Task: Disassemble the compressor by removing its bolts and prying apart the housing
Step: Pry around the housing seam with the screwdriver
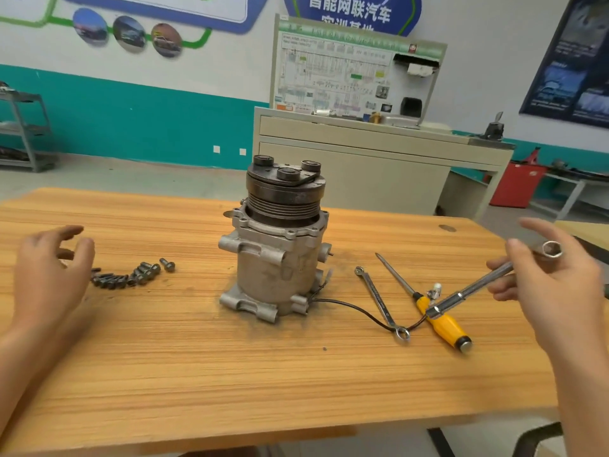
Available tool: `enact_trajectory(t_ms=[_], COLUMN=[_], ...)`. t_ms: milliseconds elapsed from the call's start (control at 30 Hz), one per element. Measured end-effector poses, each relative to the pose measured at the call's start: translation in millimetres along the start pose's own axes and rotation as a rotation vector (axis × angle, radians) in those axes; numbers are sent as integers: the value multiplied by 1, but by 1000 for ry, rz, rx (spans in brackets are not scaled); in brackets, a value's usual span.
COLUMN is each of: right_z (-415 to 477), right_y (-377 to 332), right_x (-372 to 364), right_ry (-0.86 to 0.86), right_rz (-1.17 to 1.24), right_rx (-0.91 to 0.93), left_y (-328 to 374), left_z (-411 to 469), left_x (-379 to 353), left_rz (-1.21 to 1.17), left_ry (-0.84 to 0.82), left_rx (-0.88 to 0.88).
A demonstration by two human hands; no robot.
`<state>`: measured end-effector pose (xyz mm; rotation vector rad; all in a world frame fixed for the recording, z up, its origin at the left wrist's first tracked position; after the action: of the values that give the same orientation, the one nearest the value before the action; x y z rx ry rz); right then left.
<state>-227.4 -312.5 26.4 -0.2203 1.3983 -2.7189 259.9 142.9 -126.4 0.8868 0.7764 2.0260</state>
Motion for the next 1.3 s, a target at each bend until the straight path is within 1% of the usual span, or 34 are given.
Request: enact_trajectory(t_ms=[100, 167, 233, 300, 367, 433, 467, 533, 633, 767, 900, 967, 1167, 1300], right_z=[-2, -2, 1, 6, 10, 12, 12, 10, 3, -6, -19, -24, -22, -24], right_y=[7, 13, 21, 30, 41, 53, 59, 69, 78, 86, 103, 108, 111, 105], right_x=[4, 2, -4, -15, -29, -46, -55, -72, -96, -111, -137, -144, -153, -148], right_ry=[6, 8, 11, 33, 52, 47, 35, -14, -103, -147, -381, -458, -528, -539], right_rz=[-63, -88, -110, -131, -155, -192, -212, -238, -359, -496, -791, -875, -936, -880], right_rx=[28, 36, 43, 36, 12, -15, -25, -32, 63, 154, 199, 194, 180, 168], left_y=[45, 100, 157, 206, 232, 242, 244, 243, 235, 226, 226, 227, 222, 226], left_z=[-26, -53, -93, -135, -169, -189, -195, -199, -192, -189, -190, -190, -186, -190], left_x=[10, 19, 24, 25, 16, 4, 1, 1, 6, 11, 10, 10, 11, 9], left_rz=[-21, -63, -216, -308, -365, -363, -354, -347, -354, -352, -358, -356, -373, -350], left_ry=[-2, 4, -35, -77, -163, -273, -298, -305, -280, -261, -259, -266, -287, -322], left_rx=[-61, -156, -324, -499, -615, -666, -691, -700, -653, -642, -648, -646, -578, -609])
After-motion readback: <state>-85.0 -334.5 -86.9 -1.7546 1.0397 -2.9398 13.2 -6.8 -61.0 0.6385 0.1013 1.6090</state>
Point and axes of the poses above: each hand's wrist, its own z-axis towards the middle knuckle, its own x-axis out of the back of the hand, y = z × x, the point moved 7 cm from there along z, towards the middle knuckle, and after that the axes turned 5 degrees about y, right-handed, at the moved point
